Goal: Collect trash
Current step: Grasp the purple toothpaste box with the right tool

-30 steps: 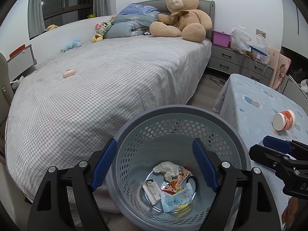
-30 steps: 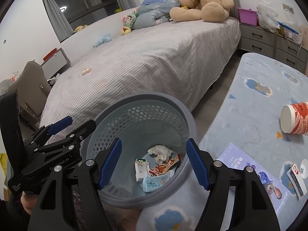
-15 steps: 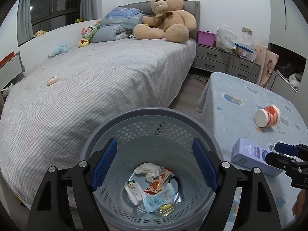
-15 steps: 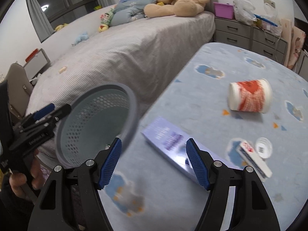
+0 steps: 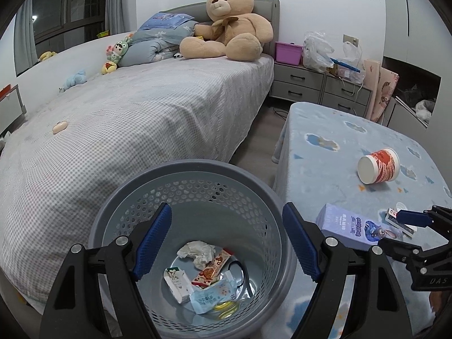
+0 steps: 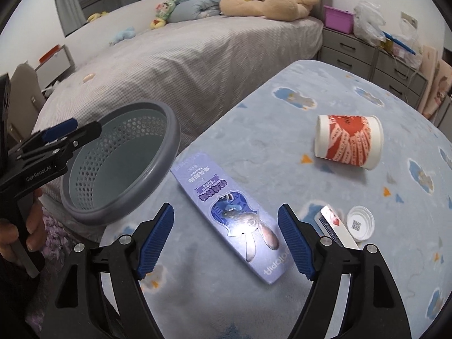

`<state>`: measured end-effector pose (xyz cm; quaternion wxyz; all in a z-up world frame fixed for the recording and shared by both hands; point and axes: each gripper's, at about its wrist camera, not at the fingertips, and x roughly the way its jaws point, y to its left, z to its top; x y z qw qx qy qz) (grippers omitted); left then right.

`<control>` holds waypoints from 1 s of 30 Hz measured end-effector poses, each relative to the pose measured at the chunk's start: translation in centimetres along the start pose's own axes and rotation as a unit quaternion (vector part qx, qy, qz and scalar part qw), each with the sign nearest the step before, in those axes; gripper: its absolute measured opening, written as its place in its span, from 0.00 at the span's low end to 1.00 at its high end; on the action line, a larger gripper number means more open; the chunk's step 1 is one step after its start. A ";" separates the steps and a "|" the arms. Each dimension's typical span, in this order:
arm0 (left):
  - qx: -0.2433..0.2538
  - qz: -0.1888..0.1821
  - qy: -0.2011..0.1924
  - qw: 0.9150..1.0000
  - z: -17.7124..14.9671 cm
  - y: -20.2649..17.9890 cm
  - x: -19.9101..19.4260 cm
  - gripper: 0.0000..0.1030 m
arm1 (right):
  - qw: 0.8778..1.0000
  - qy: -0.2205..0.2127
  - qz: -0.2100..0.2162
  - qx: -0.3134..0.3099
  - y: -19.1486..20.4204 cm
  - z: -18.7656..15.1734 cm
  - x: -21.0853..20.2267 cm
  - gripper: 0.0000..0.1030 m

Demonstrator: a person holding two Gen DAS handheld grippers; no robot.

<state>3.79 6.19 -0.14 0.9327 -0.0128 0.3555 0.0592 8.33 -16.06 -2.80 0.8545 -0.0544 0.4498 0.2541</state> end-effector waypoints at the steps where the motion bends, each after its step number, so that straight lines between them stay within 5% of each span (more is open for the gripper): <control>1: 0.001 0.001 0.002 1.000 0.0 -0.1 0.2 0.75 | 1.000 0.004 0.003 -0.005 0.0 0.1 0.4 0.72; 19: 0.002 0.005 0.020 1.000 0.2 -0.5 2.0 0.75 | 0.993 0.074 0.004 -0.093 0.9 1.1 5.8 0.71; 30: 0.000 0.004 0.019 1.000 0.2 -0.2 2.0 0.75 | 0.995 0.078 0.026 -0.047 0.5 0.6 5.7 0.44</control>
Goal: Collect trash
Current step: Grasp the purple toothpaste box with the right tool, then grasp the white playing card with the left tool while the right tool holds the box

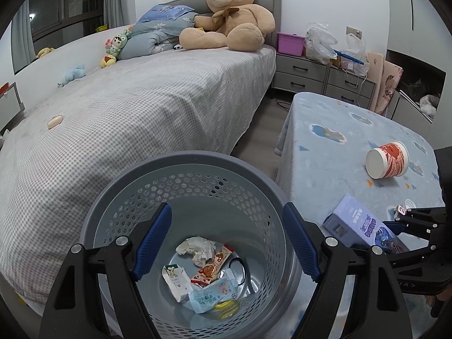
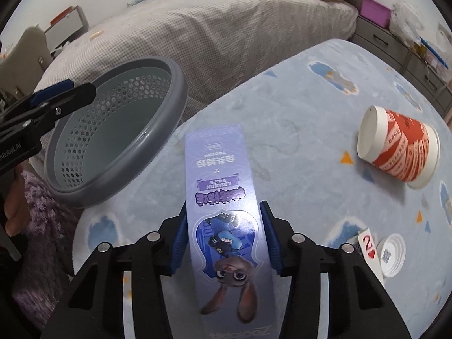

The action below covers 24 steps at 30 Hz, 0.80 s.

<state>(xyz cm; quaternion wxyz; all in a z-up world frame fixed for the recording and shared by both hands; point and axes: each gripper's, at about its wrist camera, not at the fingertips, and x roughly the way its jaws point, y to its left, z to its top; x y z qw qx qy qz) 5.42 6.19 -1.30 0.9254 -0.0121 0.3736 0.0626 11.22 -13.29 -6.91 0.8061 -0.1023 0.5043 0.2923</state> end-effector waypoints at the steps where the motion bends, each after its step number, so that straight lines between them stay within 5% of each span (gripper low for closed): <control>1: 0.001 -0.001 -0.001 1.000 0.0 -0.1 -0.1 0.75 | 1.000 -0.002 0.001 0.009 -0.1 -0.2 -0.2 0.44; 12: 0.029 -0.033 -0.007 0.999 -0.6 -2.6 -1.5 0.75 | 0.993 -0.047 -0.024 0.104 -1.6 -4.0 -4.1 0.44; 24: 0.088 -0.099 -0.004 0.991 -2.1 -9.7 -2.7 0.75 | 0.966 -0.106 -0.071 0.226 -6.8 -9.2 -10.6 0.44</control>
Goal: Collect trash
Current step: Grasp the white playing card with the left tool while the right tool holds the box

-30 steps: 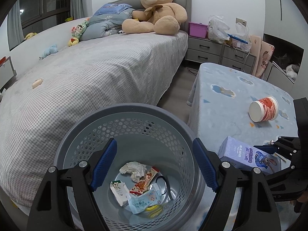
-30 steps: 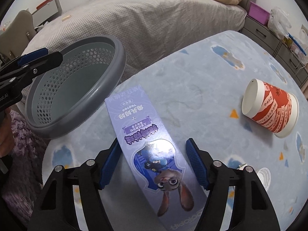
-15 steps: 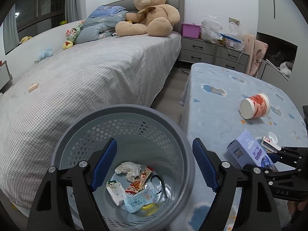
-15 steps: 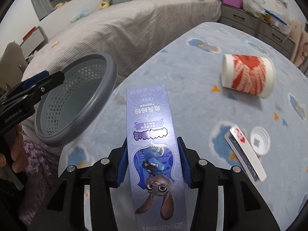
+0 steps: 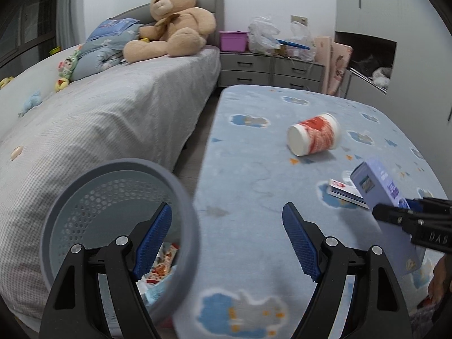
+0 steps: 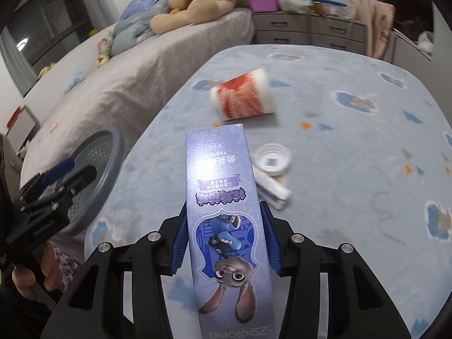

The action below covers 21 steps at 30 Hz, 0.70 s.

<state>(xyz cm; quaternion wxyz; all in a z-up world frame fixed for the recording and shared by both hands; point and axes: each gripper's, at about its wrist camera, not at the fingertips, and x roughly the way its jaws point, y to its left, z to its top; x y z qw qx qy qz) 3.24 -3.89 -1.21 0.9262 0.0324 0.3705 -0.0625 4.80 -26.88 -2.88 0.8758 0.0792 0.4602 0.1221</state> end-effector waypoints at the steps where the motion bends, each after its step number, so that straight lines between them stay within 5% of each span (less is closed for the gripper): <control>1: 0.004 -0.008 0.002 1.000 0.0 -0.7 0.1 0.75 | 1.000 -0.004 -0.005 0.008 -0.8 -0.1 -0.4 0.44; 9: 0.030 -0.068 0.027 0.997 0.4 -6.5 2.0 0.75 | 0.997 -0.018 -0.026 0.065 -6.9 -0.7 -2.4 0.44; 21: 0.044 -0.097 0.062 0.992 0.7 -13.8 6.0 0.75 | 0.994 -0.020 -0.008 0.109 -11.1 -0.7 -3.2 0.44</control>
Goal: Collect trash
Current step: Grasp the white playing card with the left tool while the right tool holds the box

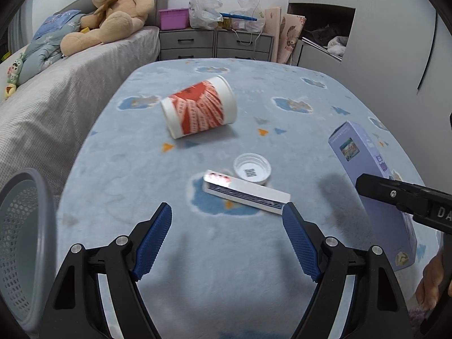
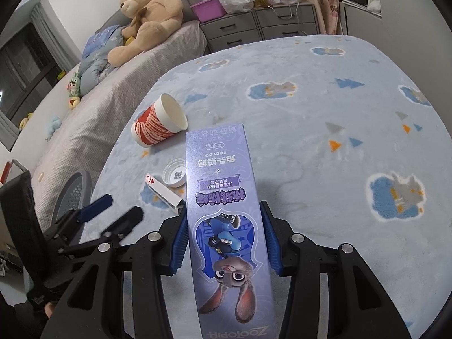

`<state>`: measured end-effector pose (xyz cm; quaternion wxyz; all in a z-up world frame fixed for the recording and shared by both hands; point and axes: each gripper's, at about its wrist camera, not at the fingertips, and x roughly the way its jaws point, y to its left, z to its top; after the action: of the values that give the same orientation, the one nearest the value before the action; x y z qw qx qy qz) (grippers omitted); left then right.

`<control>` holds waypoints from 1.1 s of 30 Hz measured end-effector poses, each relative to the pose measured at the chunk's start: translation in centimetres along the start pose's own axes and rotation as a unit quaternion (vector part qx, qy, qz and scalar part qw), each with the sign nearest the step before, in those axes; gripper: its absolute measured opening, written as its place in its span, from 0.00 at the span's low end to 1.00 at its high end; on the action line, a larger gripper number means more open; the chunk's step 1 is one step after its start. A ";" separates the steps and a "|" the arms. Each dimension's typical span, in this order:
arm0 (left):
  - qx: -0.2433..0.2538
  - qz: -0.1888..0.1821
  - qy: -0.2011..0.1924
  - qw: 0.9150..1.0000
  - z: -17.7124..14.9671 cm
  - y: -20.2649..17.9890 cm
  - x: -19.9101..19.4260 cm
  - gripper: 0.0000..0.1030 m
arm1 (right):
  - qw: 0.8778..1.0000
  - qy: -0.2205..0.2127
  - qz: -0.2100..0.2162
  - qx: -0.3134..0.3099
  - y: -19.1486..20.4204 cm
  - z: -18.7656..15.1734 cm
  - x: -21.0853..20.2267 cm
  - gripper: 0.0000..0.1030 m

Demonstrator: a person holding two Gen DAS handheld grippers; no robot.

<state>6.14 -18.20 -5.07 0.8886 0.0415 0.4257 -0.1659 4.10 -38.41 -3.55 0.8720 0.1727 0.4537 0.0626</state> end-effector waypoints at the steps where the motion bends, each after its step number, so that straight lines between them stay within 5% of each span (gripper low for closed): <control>1: 0.002 0.001 0.002 1.000 0.1 -0.5 0.4 0.75 | 1.000 -0.002 0.003 0.003 -0.2 0.1 -0.1 0.44; 15: 0.001 0.055 0.038 0.998 1.6 -2.9 4.8 0.75 | 0.999 -0.023 0.010 0.036 -2.1 1.9 -1.5 0.44; 27: -0.046 0.103 0.044 0.993 -0.1 3.6 2.2 0.75 | 0.999 -0.022 0.017 0.026 -1.3 1.8 -1.5 0.44; 33: -0.061 0.097 0.037 0.993 -0.3 5.0 1.0 0.75 | 0.999 -0.023 0.019 0.021 -0.9 1.8 -1.4 0.44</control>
<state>8.16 -13.65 -6.40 0.8849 0.0348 0.4616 -0.0514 4.65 -40.04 -1.84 0.8769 0.2014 0.4315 0.0655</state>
